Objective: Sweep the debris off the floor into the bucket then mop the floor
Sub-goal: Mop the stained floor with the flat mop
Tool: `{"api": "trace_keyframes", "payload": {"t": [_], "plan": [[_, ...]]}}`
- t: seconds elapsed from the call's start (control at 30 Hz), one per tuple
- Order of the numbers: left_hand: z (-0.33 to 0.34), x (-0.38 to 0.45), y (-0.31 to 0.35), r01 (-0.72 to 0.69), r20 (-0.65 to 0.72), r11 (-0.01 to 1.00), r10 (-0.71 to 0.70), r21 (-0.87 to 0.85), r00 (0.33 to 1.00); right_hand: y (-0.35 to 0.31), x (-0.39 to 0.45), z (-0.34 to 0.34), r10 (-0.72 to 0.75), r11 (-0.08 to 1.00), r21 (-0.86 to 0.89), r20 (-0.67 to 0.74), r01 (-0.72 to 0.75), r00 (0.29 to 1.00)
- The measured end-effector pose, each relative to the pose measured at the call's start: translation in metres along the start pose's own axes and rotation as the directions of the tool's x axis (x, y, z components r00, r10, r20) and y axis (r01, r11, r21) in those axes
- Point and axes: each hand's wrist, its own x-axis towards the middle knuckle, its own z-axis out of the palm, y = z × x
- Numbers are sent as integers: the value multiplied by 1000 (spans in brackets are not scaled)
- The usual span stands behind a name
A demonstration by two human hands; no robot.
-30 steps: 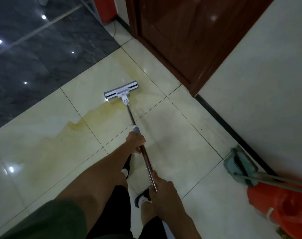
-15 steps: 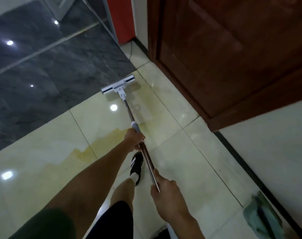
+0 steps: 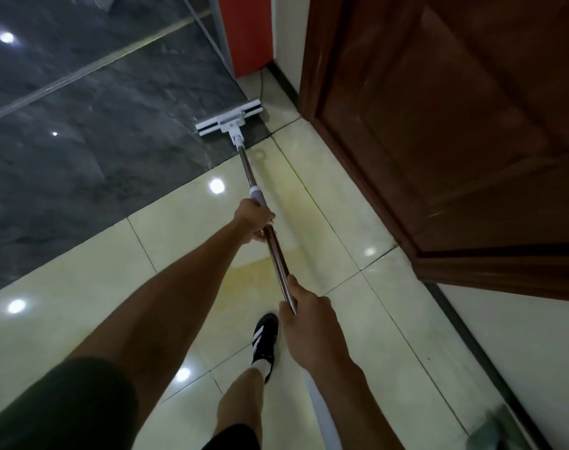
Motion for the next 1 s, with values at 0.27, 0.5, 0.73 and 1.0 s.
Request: {"api": "trace_keyframes", "payload": {"t": [0.27,0.5,0.73,1.0], "plan": [[42,-14,-20,68,62,982,-80,174,995,29,-35,13,113,993,23,26,-113,993],[118,-89,-97,82,103,921,-130,382,986,111,-135,39,220,972,66,70,-224,973],[203,-196,-218,54,148,898,-131,436,980,223,-272,72,245,965,67,126,-255,961],[280,-324,-333,36,237,931,-130,363,963,332,-410,105,288,943,120,174,-311,942]]}}
